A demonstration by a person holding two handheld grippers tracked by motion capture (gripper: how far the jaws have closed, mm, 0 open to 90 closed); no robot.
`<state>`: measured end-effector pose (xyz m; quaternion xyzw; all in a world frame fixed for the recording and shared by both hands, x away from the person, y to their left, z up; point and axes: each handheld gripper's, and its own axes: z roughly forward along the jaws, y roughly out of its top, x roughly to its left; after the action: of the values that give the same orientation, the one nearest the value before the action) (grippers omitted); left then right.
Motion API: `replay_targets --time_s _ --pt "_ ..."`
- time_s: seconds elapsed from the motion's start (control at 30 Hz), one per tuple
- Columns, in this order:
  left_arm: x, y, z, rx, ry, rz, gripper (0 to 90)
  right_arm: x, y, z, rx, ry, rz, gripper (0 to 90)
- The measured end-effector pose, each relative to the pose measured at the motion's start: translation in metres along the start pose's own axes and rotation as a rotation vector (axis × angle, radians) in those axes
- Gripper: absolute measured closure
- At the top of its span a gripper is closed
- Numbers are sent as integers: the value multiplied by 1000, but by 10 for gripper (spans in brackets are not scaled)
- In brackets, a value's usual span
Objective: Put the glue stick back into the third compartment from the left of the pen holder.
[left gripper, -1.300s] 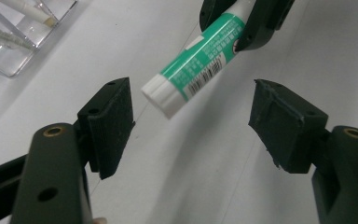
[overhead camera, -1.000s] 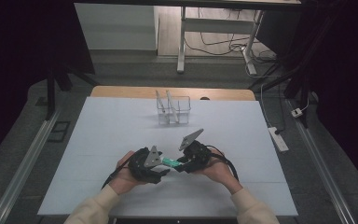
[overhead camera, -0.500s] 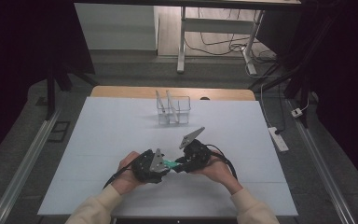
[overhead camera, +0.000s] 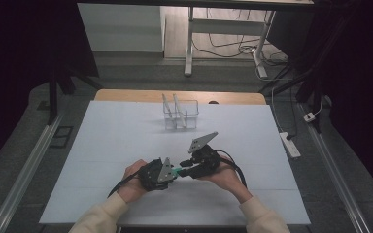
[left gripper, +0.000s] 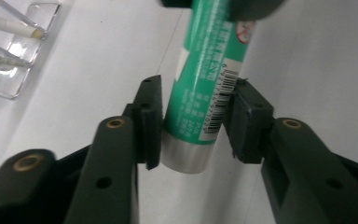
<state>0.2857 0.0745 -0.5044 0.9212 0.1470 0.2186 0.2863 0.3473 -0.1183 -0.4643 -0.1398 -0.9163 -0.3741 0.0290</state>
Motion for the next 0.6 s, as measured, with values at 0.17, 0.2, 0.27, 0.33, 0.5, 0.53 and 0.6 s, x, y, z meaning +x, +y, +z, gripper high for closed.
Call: replay_targets --time_s 0.17,0.2,0.27,0.33,0.5,0.53,0.6 --pt "-1 1 -2 -19 -10 -13 651 1 0 -3 -70 -41 1 566" --pt "1 0 -3 -23 -8 -19 654 1 0 -4 -84 -51 -2 551" --pt "3 -1 -4 -30 -2 -38 655 1 0 -7 -127 -67 8 533" --pt "6 -2 -6 -38 6 -60 656 1 0 -10 -168 -93 1 520" --pt "14 -7 -10 -57 21 -121 656 0 -2 -18 -250 -140 7 479" --pt "16 -9 -10 -60 23 -133 657 0 -2 -19 -254 -146 10 471" --pt "19 -11 -12 -66 29 -153 657 0 -3 -20 -255 -158 10 459"
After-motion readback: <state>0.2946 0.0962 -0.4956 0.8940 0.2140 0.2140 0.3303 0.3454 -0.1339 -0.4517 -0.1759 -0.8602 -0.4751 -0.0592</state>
